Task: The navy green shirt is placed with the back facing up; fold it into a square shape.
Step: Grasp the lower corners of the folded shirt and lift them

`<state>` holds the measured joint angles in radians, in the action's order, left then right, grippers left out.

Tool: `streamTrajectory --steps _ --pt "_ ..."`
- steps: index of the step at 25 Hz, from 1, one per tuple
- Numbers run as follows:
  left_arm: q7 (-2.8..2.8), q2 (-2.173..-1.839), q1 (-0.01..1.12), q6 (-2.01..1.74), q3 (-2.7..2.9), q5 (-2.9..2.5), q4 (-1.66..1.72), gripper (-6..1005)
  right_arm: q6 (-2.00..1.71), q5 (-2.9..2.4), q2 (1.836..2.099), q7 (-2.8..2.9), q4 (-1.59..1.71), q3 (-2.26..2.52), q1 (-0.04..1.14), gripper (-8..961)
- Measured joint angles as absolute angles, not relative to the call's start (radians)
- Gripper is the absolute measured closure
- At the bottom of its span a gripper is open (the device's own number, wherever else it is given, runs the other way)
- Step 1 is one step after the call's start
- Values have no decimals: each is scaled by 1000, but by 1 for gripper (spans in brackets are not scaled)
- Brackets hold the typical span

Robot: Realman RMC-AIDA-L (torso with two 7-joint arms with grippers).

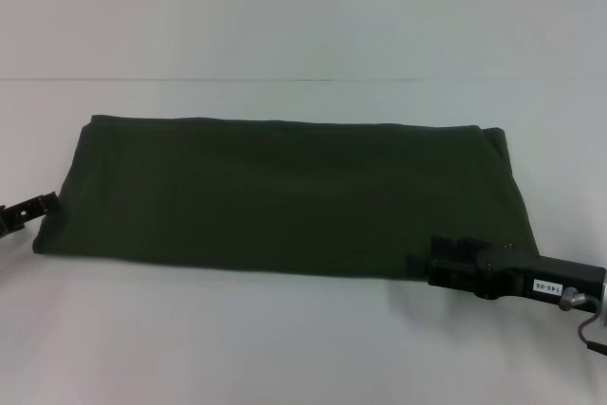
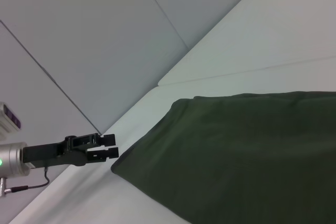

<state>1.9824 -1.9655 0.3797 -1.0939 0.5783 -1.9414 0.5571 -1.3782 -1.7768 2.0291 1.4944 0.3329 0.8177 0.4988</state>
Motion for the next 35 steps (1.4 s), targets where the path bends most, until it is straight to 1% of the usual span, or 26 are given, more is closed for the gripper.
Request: streamTrajectory --steps 14,27,33,35 --pt "1972 -1981 383 -1061 591 -1945 544 158 -1373 -1776 2032 1499 333 822 500 62" --pt "2014 -1981 393 -1103 606 -1975 543 161 -1376 -1776 2032 1503 331 825 500 62" --pt "2025 -1983 408 -1084 603 -2033 548 211 -1378 -1776 2033 1503 330 825 500 62" --pt "2022 -1984 408 -1087 598 -2031 549 346 -1378 -1776 2034 1503 330 825 500 62"
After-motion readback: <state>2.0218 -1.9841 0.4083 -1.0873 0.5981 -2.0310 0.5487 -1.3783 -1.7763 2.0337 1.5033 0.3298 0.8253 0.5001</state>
